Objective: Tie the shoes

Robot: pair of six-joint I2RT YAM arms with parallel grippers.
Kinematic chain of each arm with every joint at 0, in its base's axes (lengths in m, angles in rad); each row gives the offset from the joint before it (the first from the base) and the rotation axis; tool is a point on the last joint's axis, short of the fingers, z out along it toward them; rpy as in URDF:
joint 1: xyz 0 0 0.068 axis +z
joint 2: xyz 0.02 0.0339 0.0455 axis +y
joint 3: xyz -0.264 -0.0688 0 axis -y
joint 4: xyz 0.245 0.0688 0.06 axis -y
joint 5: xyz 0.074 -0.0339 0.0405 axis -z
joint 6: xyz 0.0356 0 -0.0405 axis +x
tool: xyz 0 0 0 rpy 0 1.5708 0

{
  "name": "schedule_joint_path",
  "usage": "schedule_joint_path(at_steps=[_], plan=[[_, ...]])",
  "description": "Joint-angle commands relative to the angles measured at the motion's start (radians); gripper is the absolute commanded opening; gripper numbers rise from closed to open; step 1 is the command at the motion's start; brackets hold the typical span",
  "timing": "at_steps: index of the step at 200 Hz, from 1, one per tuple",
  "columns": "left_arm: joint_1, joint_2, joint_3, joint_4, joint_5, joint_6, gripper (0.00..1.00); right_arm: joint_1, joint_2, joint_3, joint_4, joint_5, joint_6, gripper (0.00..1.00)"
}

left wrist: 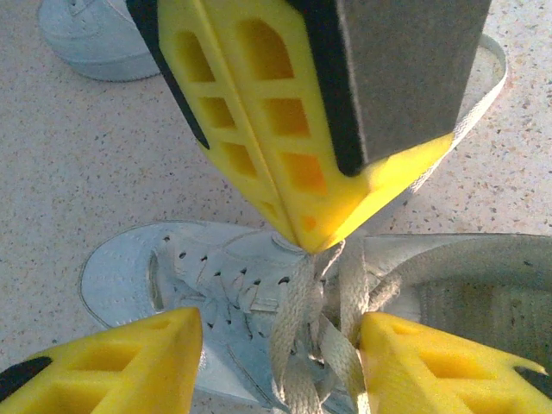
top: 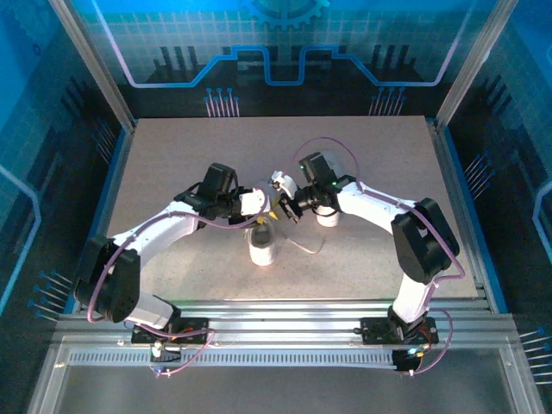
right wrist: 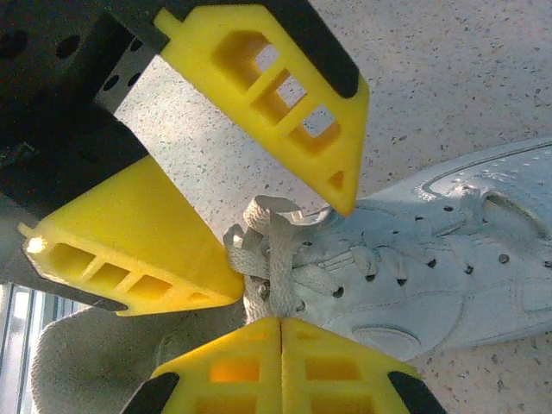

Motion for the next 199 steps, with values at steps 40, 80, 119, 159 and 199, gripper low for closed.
schedule_joint_path(at_steps=[40, 80, 119, 159, 199], plan=[[-0.015, 0.022, 0.043, -0.081, 0.048, 0.053, 0.54, 0.014, -0.037, 0.024, -0.017, -0.003, -0.03, 0.0], [-0.018, 0.038, 0.056, -0.094, 0.043, 0.046, 0.48, 0.016, -0.047, 0.018, -0.013, -0.001, -0.035, 0.0], [-0.015, 0.041, 0.07, -0.075, 0.056, 0.001, 0.41, 0.022, -0.061, 0.009, -0.015, -0.004, -0.057, 0.0], [-0.001, 0.033, 0.077, -0.069, 0.083, -0.036, 0.38, 0.03, -0.077, 0.001, -0.019, -0.005, -0.084, 0.0], [0.008, 0.031, 0.078, -0.072, 0.103, -0.048, 0.32, 0.032, -0.076, 0.001, -0.032, 0.006, -0.095, 0.0]])
